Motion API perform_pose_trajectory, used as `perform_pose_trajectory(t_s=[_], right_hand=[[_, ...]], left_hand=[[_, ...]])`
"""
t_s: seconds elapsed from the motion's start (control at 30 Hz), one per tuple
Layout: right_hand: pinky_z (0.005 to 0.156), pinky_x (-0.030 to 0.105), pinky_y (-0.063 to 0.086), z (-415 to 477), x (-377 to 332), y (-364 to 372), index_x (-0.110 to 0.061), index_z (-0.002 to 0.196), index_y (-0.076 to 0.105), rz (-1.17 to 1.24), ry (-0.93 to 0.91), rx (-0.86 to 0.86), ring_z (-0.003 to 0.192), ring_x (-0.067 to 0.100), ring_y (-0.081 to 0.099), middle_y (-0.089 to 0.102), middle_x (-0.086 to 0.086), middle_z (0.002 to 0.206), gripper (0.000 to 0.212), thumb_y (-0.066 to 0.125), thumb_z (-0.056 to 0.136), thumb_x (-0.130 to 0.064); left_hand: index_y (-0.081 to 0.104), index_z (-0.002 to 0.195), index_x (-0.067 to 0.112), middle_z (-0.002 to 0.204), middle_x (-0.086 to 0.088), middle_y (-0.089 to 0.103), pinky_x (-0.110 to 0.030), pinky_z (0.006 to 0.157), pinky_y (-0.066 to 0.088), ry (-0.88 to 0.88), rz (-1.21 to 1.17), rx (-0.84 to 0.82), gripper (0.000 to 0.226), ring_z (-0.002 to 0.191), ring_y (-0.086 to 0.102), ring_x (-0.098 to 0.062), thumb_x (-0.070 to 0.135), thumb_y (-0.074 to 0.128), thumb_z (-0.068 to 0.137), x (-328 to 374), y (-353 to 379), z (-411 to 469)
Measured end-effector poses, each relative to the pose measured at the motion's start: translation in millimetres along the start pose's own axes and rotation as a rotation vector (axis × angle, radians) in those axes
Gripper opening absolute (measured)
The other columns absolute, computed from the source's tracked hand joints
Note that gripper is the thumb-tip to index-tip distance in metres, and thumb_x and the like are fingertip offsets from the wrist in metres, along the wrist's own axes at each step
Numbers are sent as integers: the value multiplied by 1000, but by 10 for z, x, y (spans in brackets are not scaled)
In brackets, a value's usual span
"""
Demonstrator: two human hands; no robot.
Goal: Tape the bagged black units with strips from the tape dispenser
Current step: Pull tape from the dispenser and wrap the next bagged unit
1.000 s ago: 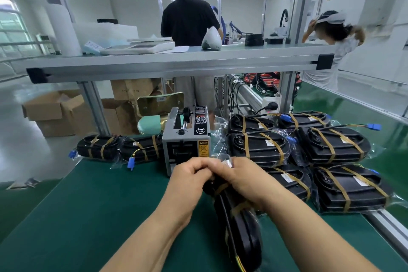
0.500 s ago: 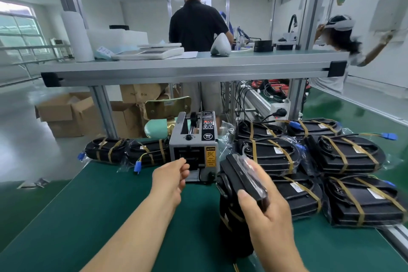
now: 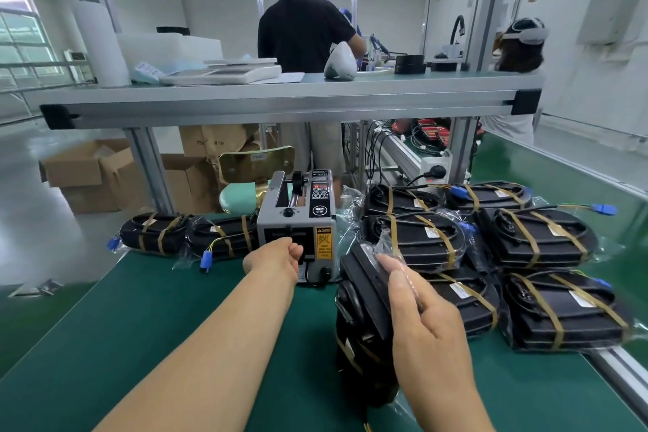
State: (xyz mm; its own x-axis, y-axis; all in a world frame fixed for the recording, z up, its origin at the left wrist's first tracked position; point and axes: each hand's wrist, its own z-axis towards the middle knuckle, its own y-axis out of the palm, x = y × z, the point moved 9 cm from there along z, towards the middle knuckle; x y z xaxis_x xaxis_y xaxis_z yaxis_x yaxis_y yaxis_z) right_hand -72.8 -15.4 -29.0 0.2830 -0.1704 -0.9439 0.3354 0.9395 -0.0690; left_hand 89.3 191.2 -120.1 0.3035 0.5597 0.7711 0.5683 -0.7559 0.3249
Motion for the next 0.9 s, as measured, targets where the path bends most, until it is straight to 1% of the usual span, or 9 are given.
perform_pose_trajectory(t_s=[0.13,0.27,0.33,0.37,0.47,0.57,0.67,0.77,0.9], right_hand=[[86,-5,36,-59,9,-13,-41,112,71,129,-3,6,111,-19,55,65,-39,112,47,30,98,-61],[85,-2,39,-81,71,-29,-35,115,72,210,-1,-13,111,-13,60,69,-31,112,46,37,92,-56],[80,1,45,-69,115,-19,-35,110,74,223,22,-29,103,-9,66,73,-27,104,24,61,92,-45],[76,2,47,-71,115,0,-35,105,75,238,32,-42,98,-8,68,74,-25,100,17,72,90,-31],[70,2,48,-92,121,22,-37,99,75,239,2,-43,90,-6,70,76,-22,93,32,73,87,-7],[70,3,48,-116,54,-1,-44,102,76,239,-42,8,92,-9,68,75,-24,97,23,55,98,-36],[89,19,51,-128,105,17,-49,109,71,276,-29,21,108,0,67,73,-20,110,40,41,87,-62],[93,29,50,-134,127,40,-50,108,71,301,-21,10,112,5,67,73,-18,113,43,39,85,-66],[98,34,49,-140,109,53,-53,110,69,259,-47,6,114,4,65,72,-20,115,42,35,88,-66]], left_hand=[[59,79,6,66,-5,61,-20,47,37,81,-69,38,11,53,56,-9,4,62,89,39,-68,-140],[58,72,14,60,3,56,-21,50,40,198,51,-215,20,51,51,-7,11,65,91,145,-54,-579],[63,70,17,60,4,56,-19,49,43,281,113,-450,19,48,50,-6,14,65,89,251,-13,-975],[66,67,19,61,3,56,-18,49,45,318,166,-576,18,49,50,-6,16,68,85,286,15,-1202],[70,64,20,62,1,53,-16,53,45,391,449,-814,10,53,48,-7,28,75,67,266,87,-1780],[71,66,17,61,-2,47,-13,52,36,502,677,-806,10,55,39,-8,17,73,76,257,144,-1969],[70,67,14,59,0,51,-9,51,35,538,747,-794,13,50,40,-3,12,71,80,220,179,-2015],[69,66,12,50,12,53,-6,50,36,558,778,-773,16,44,43,5,8,71,82,157,183,-1990],[71,63,13,51,9,57,-8,51,37,575,756,-731,18,45,47,4,9,72,80,142,171,-1947]])
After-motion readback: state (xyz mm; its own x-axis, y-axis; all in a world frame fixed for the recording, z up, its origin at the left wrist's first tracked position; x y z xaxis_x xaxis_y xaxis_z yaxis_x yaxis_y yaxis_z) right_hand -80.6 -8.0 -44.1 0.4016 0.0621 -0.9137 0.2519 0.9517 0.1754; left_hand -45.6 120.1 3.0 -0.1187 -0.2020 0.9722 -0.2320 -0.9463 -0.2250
